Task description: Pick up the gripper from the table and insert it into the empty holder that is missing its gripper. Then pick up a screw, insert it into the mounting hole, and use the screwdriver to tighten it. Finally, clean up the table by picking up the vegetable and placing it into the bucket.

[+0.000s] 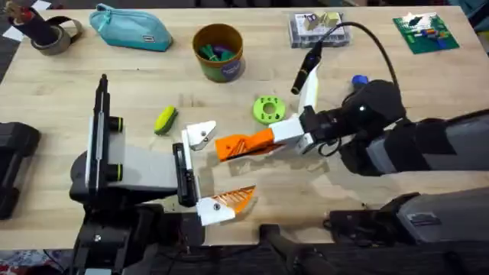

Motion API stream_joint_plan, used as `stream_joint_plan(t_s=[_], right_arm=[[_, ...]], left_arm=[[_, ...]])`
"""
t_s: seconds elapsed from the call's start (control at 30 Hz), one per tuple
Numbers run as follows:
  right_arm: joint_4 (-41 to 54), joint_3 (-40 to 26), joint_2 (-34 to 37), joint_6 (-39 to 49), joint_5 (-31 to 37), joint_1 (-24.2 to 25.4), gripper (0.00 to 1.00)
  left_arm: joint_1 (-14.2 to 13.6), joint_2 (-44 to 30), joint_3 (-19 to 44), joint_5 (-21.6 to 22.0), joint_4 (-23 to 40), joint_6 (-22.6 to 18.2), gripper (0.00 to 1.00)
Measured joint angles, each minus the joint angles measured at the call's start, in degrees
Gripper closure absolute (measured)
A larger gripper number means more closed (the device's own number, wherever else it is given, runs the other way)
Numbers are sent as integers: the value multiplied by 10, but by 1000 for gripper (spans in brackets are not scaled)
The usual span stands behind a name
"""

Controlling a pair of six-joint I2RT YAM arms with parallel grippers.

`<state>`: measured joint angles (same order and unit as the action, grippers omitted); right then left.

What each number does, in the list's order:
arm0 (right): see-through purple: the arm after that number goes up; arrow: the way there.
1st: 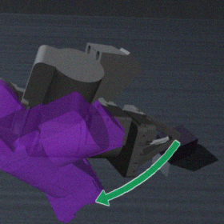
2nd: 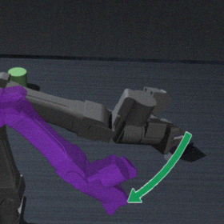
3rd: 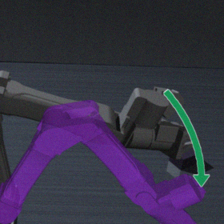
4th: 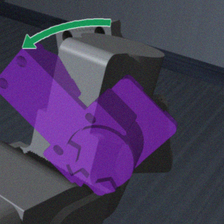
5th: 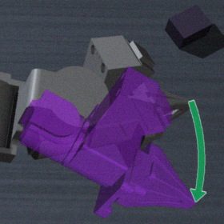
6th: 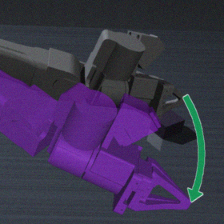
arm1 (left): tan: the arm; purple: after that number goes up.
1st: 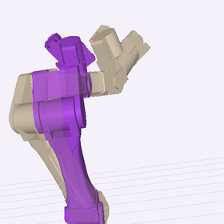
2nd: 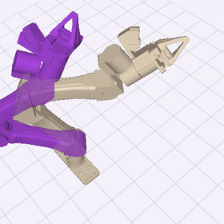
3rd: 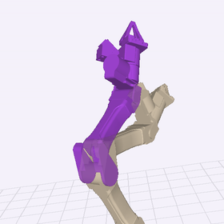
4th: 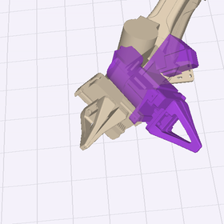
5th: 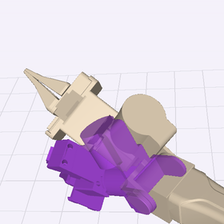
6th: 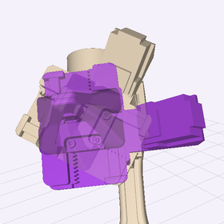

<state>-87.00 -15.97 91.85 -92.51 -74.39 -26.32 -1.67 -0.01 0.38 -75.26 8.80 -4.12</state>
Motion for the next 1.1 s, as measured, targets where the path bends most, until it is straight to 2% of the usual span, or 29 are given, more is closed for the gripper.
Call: stream_joint_plan(t_s=[0.27,1.1], right_arm=[[0,0,0,0,25,-22,980],[1,0,0,14,74,-36,980]], left_arm=[[0,0,0,0,0,0,13],[0,0,0,0,0,-1,13]])
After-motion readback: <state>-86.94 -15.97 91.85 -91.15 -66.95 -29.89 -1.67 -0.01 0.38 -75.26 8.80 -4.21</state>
